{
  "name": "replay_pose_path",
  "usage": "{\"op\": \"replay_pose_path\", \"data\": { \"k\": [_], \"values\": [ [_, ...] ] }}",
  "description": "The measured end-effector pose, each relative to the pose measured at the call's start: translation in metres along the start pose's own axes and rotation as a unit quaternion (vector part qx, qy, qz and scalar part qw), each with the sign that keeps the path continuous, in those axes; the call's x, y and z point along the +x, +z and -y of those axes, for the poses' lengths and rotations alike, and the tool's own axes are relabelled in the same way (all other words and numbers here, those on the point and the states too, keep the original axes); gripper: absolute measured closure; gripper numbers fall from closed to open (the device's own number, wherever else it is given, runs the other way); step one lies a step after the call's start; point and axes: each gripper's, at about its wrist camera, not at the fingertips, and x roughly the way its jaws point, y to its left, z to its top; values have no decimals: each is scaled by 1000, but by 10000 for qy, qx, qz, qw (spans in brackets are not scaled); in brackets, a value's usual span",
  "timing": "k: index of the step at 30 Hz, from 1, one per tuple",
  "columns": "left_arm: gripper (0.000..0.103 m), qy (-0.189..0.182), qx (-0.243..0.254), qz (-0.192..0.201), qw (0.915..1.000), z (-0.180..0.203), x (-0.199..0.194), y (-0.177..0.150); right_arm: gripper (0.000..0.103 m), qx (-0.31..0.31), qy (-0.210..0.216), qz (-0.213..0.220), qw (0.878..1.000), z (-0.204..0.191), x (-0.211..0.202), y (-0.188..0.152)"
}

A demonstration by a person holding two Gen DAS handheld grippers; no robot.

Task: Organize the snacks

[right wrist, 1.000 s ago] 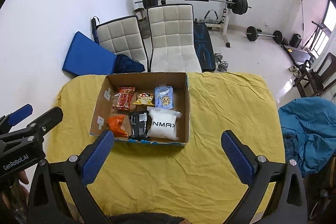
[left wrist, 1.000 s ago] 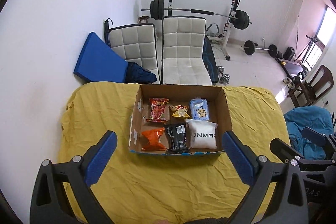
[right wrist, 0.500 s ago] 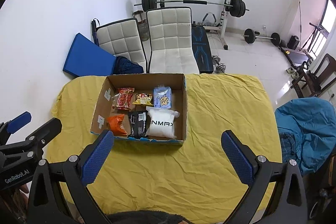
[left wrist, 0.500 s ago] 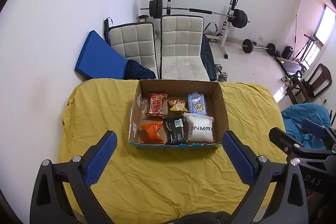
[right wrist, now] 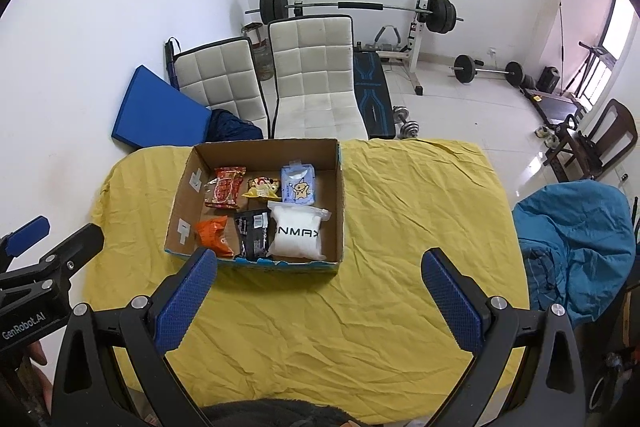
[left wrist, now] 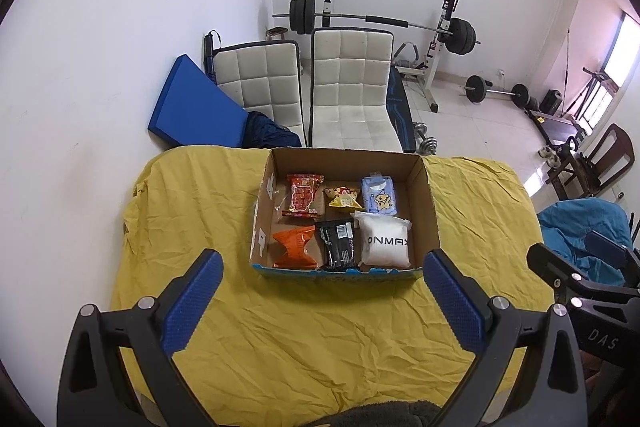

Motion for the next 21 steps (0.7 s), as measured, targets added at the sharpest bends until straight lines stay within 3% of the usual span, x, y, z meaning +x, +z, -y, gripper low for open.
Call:
{"op": "replay_pose_path", "data": {
  "k": [21],
  "values": [
    [0,28,-18,5,10000,0,-9,-4,0,12,-212,103,9997,3,-17,-2]
  ]
}}
